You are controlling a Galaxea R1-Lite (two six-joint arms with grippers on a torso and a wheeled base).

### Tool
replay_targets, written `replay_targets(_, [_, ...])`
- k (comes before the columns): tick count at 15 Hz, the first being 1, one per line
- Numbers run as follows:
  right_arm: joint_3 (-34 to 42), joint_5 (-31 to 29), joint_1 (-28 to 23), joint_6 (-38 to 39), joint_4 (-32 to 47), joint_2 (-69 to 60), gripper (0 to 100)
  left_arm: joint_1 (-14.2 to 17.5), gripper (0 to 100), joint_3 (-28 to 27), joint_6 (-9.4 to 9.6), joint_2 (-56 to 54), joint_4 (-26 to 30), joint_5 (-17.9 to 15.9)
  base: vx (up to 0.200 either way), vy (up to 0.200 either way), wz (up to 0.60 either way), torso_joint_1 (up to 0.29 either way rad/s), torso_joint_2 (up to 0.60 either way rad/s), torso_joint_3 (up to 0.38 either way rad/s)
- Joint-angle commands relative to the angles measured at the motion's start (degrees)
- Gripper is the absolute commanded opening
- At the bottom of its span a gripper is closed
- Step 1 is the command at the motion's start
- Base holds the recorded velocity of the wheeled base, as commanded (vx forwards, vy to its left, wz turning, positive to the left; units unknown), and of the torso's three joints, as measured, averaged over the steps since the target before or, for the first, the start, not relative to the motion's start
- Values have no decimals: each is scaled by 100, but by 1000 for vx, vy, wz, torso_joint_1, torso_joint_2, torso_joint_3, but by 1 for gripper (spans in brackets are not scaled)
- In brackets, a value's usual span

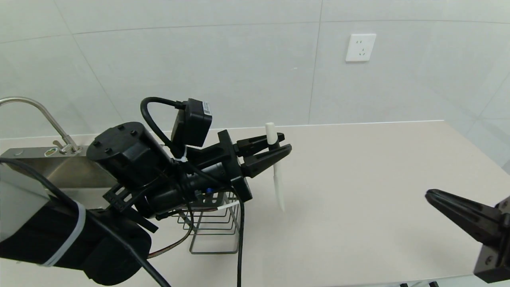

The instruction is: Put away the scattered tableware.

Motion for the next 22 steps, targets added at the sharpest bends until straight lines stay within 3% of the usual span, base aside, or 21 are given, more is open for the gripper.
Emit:
replay_targets(1, [179,1,-798,-34,240,-1725,0,253,0,-34,163,-111,77,9,0,0,0,0,0,0])
replay_targets(3, [179,1,-1017,-25,1127,-2947,0,288,0,-96,251,-270,77,9,0,0,0,0,0,0])
replay_targets(8, [179,1,-1571,-43,5909,-6673,0,446,0,-166,260,-850,411,9,0,0,0,0,0,0])
replay_targets(9, [179,-17,-1905,10,6128,-6884,0,455,0,-148,260,-920,473,9,0,0,0,0,0,0])
replay_targets(10, [179,-113,-1923,89,6524,-7016,0,455,0,-140,269,-964,482,18,0,0,0,0,0,0])
replay_targets(12, [179,-1159,-1905,309,7886,-7043,0,578,0,-157,269,-1166,552,18,0,0,0,0,0,0])
replay_targets(15, [179,-2583,-1914,1504,8115,-7043,0,1158,0,-166,269,-1544,605,18,0,0,0,0,0,0])
replay_targets(17, [179,-2741,-1914,1680,8115,-7043,0,1457,0,-175,269,-1711,596,-44,0,0,0,0,0,0])
replay_targets(18, [179,-2741,-1914,1654,8115,-7043,0,1492,0,-175,269,-1729,570,-246,0,0,0,0,0,0])
replay_targets(21, [179,-2732,-1914,1662,8115,-7043,0,1879,0,-175,269,-1641,315,-1503,0,0,0,0,0,0])
replay_targets(22, [179,-2724,-1914,1671,8115,-7043,0,1888,0,-175,277,-1570,262,-1529,0,0,0,0,0,0])
